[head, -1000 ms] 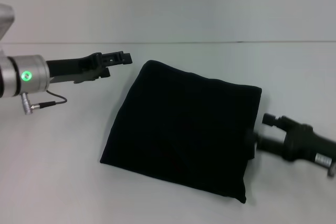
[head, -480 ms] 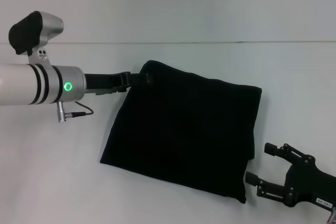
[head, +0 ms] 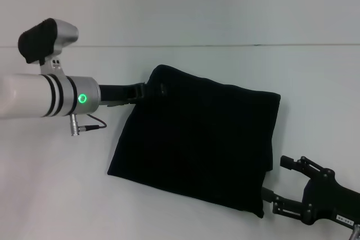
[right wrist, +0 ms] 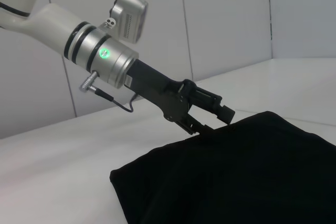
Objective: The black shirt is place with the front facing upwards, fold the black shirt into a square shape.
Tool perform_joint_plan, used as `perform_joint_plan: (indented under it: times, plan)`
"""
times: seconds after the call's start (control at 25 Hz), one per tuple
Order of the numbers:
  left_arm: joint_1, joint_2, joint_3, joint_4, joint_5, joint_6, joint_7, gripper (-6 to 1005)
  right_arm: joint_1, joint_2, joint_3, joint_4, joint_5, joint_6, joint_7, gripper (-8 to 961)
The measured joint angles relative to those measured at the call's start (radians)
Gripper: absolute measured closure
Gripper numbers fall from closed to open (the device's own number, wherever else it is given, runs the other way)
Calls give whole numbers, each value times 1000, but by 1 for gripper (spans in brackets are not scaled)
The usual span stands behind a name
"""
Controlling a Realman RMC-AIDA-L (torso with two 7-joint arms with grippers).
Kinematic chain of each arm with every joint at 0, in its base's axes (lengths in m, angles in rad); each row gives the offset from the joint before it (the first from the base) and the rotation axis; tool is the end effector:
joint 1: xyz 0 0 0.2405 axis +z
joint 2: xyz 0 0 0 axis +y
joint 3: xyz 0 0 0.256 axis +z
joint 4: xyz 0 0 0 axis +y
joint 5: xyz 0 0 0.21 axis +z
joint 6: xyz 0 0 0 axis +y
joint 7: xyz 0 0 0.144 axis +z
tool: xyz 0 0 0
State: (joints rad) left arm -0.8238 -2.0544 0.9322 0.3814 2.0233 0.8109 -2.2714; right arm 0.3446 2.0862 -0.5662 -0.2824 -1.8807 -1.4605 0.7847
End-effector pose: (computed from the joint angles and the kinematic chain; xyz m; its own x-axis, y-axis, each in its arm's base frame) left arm -0.2428 0.4305 -0.0482 0.2892 0.8032 0.5209 0.9571 -0.2311 -0.1750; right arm 0.3289 0.2522 -0.0468 0.7661 -0.2284 -0.6008 -0.4996 -0.7998 -0.3329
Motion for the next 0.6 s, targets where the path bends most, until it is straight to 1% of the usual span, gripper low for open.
perform_joint_plan:
  times: [0.48,0.6]
  plan:
    - [1,-11,23,-6,0,-32,1,86,2,0,-1,0,0,-9,10,9]
    - [1,-13,23,-6,0,-42,1,180,2,0,-1,0,-1,-9,10,8]
